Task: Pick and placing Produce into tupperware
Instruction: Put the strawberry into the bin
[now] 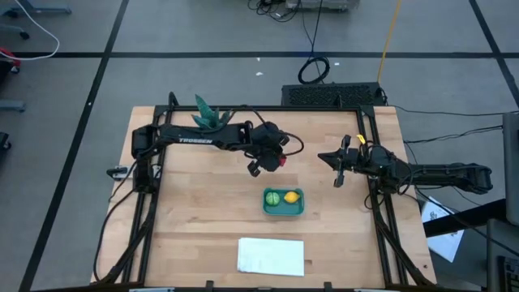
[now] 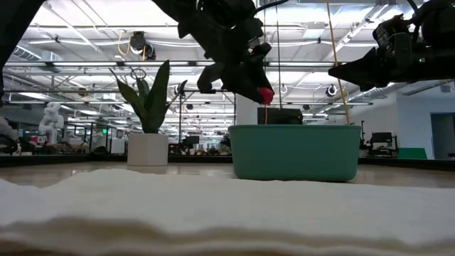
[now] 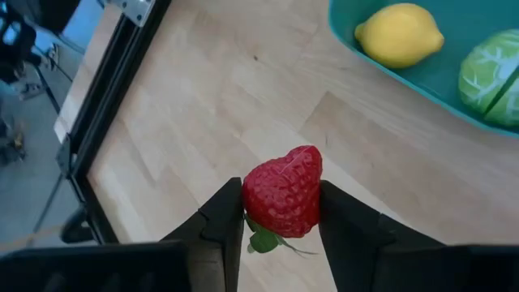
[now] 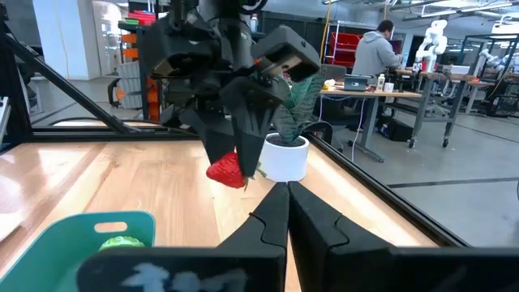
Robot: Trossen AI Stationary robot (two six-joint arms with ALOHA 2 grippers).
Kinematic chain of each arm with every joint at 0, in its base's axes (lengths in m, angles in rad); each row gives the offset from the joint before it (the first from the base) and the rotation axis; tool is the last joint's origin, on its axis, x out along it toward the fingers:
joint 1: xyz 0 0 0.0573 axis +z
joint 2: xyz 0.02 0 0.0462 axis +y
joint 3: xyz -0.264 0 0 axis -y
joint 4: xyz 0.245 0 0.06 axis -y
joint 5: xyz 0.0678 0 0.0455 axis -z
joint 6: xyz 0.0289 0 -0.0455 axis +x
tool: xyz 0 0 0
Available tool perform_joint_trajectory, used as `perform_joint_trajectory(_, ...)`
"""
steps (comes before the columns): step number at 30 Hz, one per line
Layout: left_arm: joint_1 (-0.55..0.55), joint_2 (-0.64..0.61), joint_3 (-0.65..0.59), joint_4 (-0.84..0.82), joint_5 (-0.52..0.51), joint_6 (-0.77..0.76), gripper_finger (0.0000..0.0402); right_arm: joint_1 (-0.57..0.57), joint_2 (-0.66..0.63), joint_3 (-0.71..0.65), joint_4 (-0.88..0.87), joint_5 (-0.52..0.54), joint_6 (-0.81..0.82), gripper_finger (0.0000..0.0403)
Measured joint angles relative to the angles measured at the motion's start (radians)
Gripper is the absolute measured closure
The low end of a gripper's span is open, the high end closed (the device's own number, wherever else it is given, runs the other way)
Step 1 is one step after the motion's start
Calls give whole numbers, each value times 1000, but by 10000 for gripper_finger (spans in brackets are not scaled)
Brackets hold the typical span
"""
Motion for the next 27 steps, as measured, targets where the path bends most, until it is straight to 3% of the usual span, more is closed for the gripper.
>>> perform_joint_trajectory(12, 55, -16, 1, 25, 152, -296, 273, 0, 0, 0, 2, 0, 11, 403)
perform_joint_trajectory(23, 88, -51, 0, 164, 338, -874, 273, 0, 3, 0, 5, 0, 11, 403)
perform_joint_trajectory(27, 88, -57, 1, 239, 390, -985, 273, 0, 4, 0, 4, 0, 11, 403)
